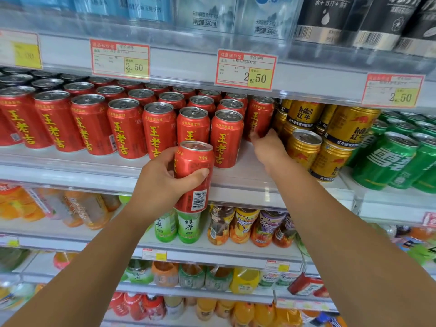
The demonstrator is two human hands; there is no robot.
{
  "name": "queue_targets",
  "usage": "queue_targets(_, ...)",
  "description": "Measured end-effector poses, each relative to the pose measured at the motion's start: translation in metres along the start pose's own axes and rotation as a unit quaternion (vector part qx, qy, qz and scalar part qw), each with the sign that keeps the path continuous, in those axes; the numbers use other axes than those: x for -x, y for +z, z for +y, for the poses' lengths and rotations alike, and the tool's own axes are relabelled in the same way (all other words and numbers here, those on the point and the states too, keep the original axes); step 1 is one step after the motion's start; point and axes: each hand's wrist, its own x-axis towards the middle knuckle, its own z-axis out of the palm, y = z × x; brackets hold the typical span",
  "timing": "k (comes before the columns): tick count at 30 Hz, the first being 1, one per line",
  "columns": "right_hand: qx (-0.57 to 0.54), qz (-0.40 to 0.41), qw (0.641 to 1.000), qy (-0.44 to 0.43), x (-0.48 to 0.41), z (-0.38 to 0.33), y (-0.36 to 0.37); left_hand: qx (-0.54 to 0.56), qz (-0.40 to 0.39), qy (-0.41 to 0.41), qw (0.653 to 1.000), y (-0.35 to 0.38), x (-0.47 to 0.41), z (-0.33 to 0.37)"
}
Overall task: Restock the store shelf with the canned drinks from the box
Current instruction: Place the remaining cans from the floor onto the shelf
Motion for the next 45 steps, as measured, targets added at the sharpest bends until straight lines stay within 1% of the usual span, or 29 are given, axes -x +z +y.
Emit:
queue_targets(2, -0.023, -0.021, 0.998, -0.063, 0.029, 0.000, -0.013, 0.025, 0.004, 0.011, 1.000, 0.004, 0.001, 0.011)
queue_targets(3, -0.072, -0.028, 0.992, -0.097, 0.049, 0.001, -0.019, 0.035, 0.005, 0.019, 0.999, 0.008, 0.000, 0.017)
queue_targets(5, -0.187, -0.068, 0.966, -0.163, 0.087, 0.008, -0.028, 0.053, 0.009, 0.042, 0.998, 0.017, -0.004, 0.030)
queue_targets(6, -0.212, -0.112, 0.953, -0.186, 0.103, 0.010, -0.031, 0.060, 0.010, 0.055, 0.997, 0.023, -0.006, 0.036)
queue_targets(8, -0.206, -0.210, 0.932, -0.213, 0.122, 0.013, -0.032, 0.072, 0.008, 0.076, 0.994, 0.037, -0.011, 0.047)
queue_targets(9, -0.194, -0.227, 0.929, -0.217, 0.126, 0.014, -0.032, 0.077, 0.007, 0.083, 0.994, 0.044, -0.013, 0.052)
queue_targets(10, -0.186, -0.211, 0.935, -0.216, 0.126, 0.015, -0.032, 0.078, 0.005, 0.087, 0.993, 0.051, -0.015, 0.055)
queue_targets(12, -0.156, -0.110, 0.959, -0.207, 0.122, 0.015, -0.033, 0.067, -0.014, 0.088, 0.994, 0.063, -0.020, 0.057)
queue_targets(13, -0.144, -0.069, 0.966, -0.205, 0.121, 0.016, -0.034, 0.060, -0.033, 0.088, 0.994, 0.066, -0.023, 0.057)
queue_targets(14, -0.140, -0.046, 0.969, -0.201, 0.117, 0.020, -0.034, 0.057, -0.054, 0.091, 0.993, 0.067, -0.025, 0.055)
queue_targets(15, -0.144, -0.033, 0.970, -0.195, 0.114, 0.024, -0.034, 0.060, -0.068, 0.095, 0.991, 0.067, -0.027, 0.052)
queue_targets(17, -0.145, -0.011, 0.973, -0.181, 0.105, 0.029, -0.034, 0.048, -0.060, 0.100, 0.992, 0.058, -0.028, 0.040)
queue_targets(19, -0.126, 0.008, 0.977, -0.173, 0.096, 0.031, -0.033, -0.015, -0.024, 0.103, 0.994, 0.046, -0.027, 0.022)
queue_targets(22, -0.051, 0.031, 0.983, -0.173, 0.082, 0.033, -0.029, -0.133, 0.006, 0.115, 0.984, 0.026, -0.022, -0.013)
queue_targets(24, -0.013, 0.035, 0.985, -0.170, 0.076, 0.034, -0.025, -0.228, 0.007, 0.178, 0.957, 0.021, -0.022, -0.030)
queue_targets(25, -0.008, 0.032, 0.985, -0.170, 0.074, 0.034, -0.023, -0.257, 0.003, 0.212, 0.943, 0.021, -0.023, -0.036)
queue_targets(27, -0.013, 0.028, 0.987, -0.161, 0.070, 0.033, -0.020, -0.279, -0.002, 0.251, 0.927, 0.023, -0.026, -0.042)
queue_targets(29, -0.024, 0.013, 0.990, -0.139, 0.064, 0.032, -0.021, -0.290, 0.004, 0.270, 0.918, 0.026, -0.028, -0.047)
queue_targets(32, -0.020, -0.009, 0.993, -0.116, 0.056, 0.030, -0.027, -0.290, 0.006, 0.279, 0.915, 0.027, -0.029, -0.052)
queue_targets(34, -0.004, -0.010, 0.994, -0.109, 0.058, 0.029, -0.029, -0.288, 0.007, 0.287, 0.913, 0.027, -0.029, -0.054)
queue_targets(38, 0.017, 0.055, 0.993, -0.101, 0.062, 0.029, -0.021, -0.295, 0.011, 0.290, 0.910, 0.027, -0.029, -0.056)
queue_targets(40, 0.022, 0.066, 0.993, -0.093, 0.058, 0.026, -0.018, -0.294, 0.013, 0.289, 0.911, 0.028, -0.029, -0.056)
queue_targets(45, 0.095, 0.006, 0.992, -0.088, 0.033, 0.016, -0.011, -0.303, 0.014, 0.291, 0.908, 0.028, -0.028, -0.056)
